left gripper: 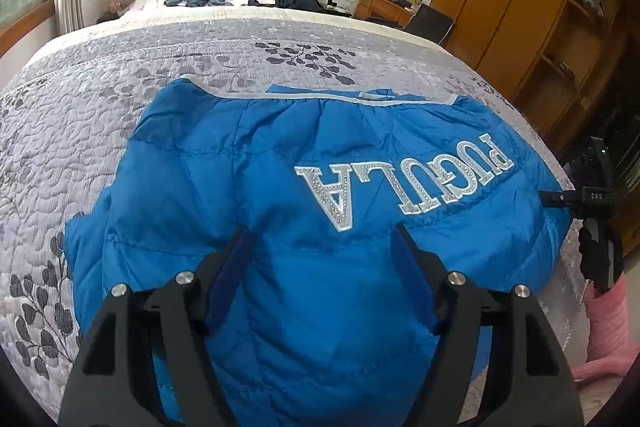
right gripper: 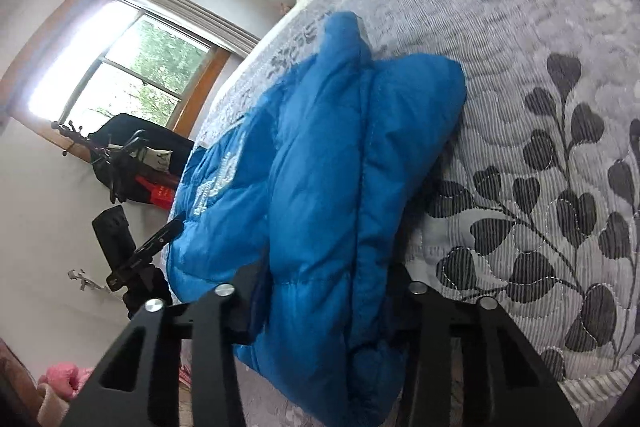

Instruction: Fold large clothes

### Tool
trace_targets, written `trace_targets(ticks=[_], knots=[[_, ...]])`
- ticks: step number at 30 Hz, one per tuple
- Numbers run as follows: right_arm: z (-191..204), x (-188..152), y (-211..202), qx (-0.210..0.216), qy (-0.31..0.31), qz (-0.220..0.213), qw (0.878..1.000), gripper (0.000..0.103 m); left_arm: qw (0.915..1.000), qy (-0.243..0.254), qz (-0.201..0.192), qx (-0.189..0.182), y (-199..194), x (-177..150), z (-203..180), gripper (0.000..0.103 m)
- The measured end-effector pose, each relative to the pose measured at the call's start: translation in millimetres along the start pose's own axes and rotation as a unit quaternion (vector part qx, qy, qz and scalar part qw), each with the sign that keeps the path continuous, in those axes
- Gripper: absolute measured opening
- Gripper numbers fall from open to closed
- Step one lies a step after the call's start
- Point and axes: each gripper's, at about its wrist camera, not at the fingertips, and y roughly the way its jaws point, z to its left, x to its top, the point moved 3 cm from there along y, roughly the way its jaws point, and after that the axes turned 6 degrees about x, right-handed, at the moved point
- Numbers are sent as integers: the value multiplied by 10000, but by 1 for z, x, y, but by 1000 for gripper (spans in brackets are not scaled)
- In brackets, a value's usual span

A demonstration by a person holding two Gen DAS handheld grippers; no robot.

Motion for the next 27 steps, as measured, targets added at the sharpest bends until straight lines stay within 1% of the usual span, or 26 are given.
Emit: trace_targets(ticks=[2, 5, 10, 14, 17, 19, 21, 22, 24, 27], knots=[[-3, -2, 2, -18, 49, -5, 10000, 42, 10000, 19, -6, 1, 0, -2, -1, 72], [-13, -5, 4, 123, 218, -23, 9997, 42, 10000, 79, -25, 32, 0, -3, -3, 72], [-23, -7, 0, 237, 335, -91, 9991, 42, 9998, 179, -69, 112, 3, -5, -7, 75], [-21, -5, -4, 221, 369, -172, 9989, 42, 9998, 147, -94, 90, 3, -5, -7, 75], [-12, -1, -11, 160, 369, -257, 9989, 37, 10000, -6, -80, 2, 0, -3, -3, 75], [4, 6, -19, 91, 233, -319, 9992, 33, 9998, -136, -66, -131, -5, 0, 0, 75], [30, 13, -24, 10, -55, -358, 9993, 33, 9988, -319, -117, -364, -16, 1, 7, 75], [42, 16, -26, -29, -207, -364, 9991, 32, 9983, -377, -158, -413, -20, 2, 10, 75], [74, 24, -29, -127, -579, -344, 9976, 32, 9978, -445, -269, -416, -30, 2, 17, 75], [127, 35, -22, -342, -1191, -212, 9921, 32, 9967, -565, -438, -372, -45, 0, 29, 75]])
